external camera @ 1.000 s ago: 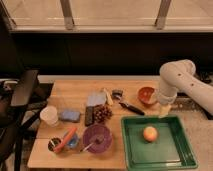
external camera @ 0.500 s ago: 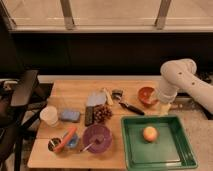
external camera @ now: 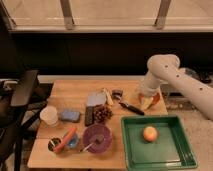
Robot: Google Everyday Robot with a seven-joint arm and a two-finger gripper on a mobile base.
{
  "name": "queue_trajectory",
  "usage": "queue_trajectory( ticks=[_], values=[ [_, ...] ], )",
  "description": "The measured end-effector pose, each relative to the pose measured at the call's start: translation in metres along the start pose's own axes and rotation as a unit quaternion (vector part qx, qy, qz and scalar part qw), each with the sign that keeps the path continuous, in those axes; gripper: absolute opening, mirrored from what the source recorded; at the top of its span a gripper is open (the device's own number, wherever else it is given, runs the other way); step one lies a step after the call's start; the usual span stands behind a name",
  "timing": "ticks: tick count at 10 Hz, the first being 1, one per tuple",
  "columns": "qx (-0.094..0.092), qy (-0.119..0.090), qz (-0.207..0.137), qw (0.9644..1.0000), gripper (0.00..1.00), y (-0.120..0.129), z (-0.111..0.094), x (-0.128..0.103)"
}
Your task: Place towel in paper cup
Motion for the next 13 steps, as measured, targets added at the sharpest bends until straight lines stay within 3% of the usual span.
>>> queue_trajectory(
  ticks=[3, 10, 13],
  values=[
    [0.019, -0.038, -0.037, 0.9984, 0.61, -0.034, 0.003, -0.060],
    [0.020, -0.033, -0.042, 0.9984, 0.61, -0.034, 0.004, -0.059],
    [0.025, -0.021, -0.085, 0.9958, 0.61, -0.063, 0.014, -0.077]
  ],
)
